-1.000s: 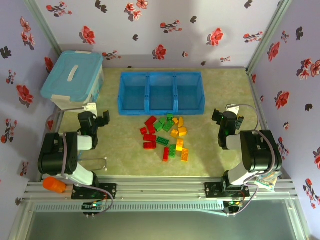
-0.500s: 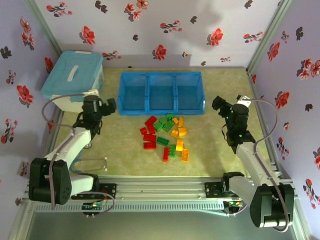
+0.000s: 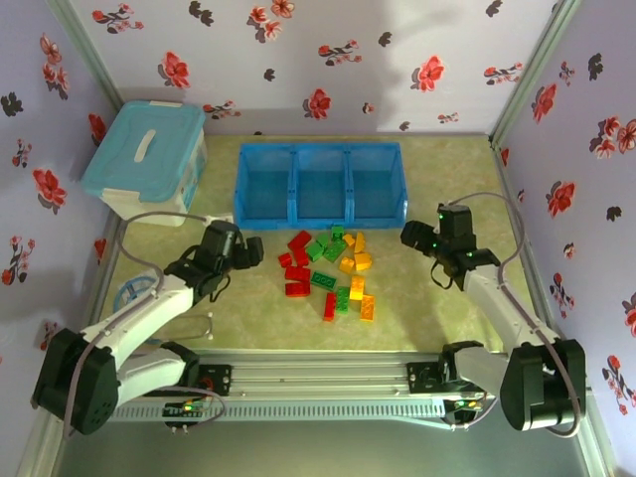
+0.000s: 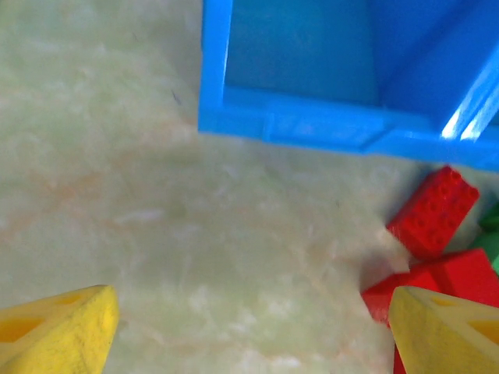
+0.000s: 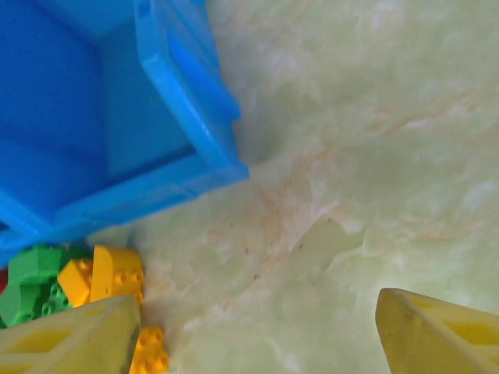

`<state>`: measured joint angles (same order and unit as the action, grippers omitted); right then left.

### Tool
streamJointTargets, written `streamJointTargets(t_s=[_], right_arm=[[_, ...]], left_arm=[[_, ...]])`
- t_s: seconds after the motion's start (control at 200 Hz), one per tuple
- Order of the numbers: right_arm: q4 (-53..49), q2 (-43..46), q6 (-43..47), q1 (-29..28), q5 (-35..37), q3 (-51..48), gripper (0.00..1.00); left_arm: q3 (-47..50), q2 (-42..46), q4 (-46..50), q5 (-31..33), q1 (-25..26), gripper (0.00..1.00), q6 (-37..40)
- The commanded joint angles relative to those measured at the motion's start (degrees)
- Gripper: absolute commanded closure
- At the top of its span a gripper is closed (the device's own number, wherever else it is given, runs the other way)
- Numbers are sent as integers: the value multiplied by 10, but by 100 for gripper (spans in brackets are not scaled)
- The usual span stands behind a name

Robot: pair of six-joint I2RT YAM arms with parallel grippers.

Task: Sort the legos into containers by color
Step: Pick up the lego from the middle-left of the table.

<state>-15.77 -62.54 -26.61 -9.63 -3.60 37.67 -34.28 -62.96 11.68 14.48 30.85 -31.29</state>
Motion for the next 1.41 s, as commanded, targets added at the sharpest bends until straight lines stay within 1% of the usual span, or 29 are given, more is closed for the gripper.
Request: streamJointTargets(t_s=[0.0, 0.14, 0.245, 0.34, 0.43, 0.505, 0.605, 0.815, 0.925, 1.115, 1.26, 1.4], right_arm=[[-40, 4, 9, -22, -5, 12, 23], [-75, 1, 13, -58, 18, 23, 25], [-90, -2, 15, -87, 30, 28, 28], [-97, -7, 9, -116, 43, 28, 29], [-99, -10, 3, -138, 52, 26, 29], [-98, -7, -3, -149, 57, 20, 29], [-96, 4, -10, -158, 65, 10, 29], [-91, 28, -19, -160, 68, -11, 29], [-94, 38, -18, -160, 73, -16, 28], [-85, 48, -29, -161, 67, -27, 28], [-77, 52, -35, -162, 72, -35, 29], [-71, 52, -36, -162, 76, -39, 30]], left_arm=[[18, 14, 15, -12, 23, 11, -42], [26, 15, 28, -14, 51, 12, -66], [28, 9, 15, -17, 82, 15, -80], [21, -16, 6, -17, 109, 17, -93], [-4, -49, 20, -18, 139, 19, -97], [-32, -77, 48, -17, 168, 18, -99], [-55, -109, 61, -17, 200, 13, -106], [-96, -187, 78, -17, 245, 13, -129], [-115, -225, 86, -17, 255, 13, -133], [-136, -271, 88, -17, 257, 13, -138], [-151, -293, 91, -19, 257, 13, -141], [-159, -307, 91, -23, 258, 16, -145]])
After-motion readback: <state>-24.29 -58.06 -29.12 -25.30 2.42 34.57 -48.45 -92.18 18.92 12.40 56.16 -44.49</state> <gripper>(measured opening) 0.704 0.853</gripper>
